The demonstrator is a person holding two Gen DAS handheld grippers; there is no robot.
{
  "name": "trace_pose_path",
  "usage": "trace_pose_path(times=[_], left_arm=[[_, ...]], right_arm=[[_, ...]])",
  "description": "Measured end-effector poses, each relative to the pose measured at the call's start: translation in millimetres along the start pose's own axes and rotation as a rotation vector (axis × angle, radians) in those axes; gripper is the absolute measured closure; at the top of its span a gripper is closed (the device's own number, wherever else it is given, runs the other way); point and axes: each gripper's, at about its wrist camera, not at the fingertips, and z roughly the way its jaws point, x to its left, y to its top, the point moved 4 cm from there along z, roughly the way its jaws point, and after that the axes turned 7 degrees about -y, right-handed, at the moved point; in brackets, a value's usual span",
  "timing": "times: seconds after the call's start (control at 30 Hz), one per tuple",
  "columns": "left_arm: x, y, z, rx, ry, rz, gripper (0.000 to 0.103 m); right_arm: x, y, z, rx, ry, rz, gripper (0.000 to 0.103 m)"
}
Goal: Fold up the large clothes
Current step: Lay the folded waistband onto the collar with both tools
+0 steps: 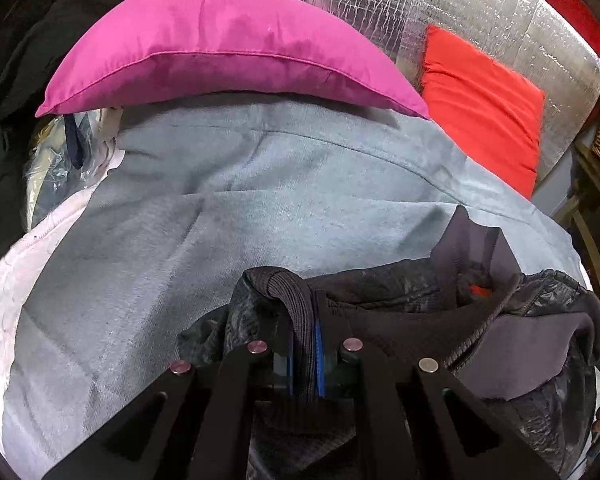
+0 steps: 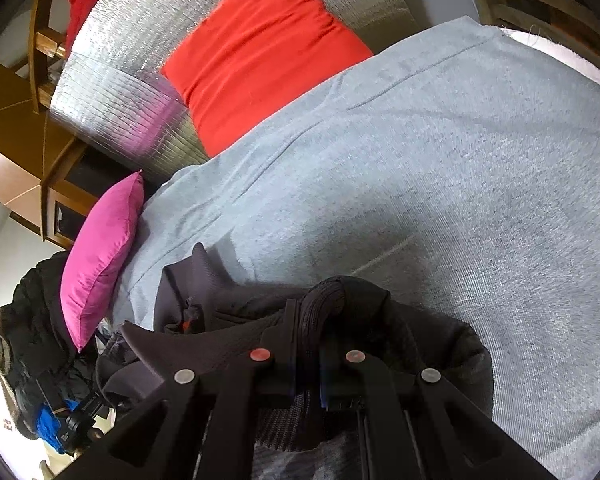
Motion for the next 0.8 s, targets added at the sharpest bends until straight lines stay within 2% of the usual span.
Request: trace_pose_path(times=[0.8], left_arm=[[1.3, 1.1, 18.8, 0.034, 0.023, 0.012, 0.094]], right_arm=[[-1.6, 2.5, 17.1, 0.055, -0.045, 0.005, 0.096]])
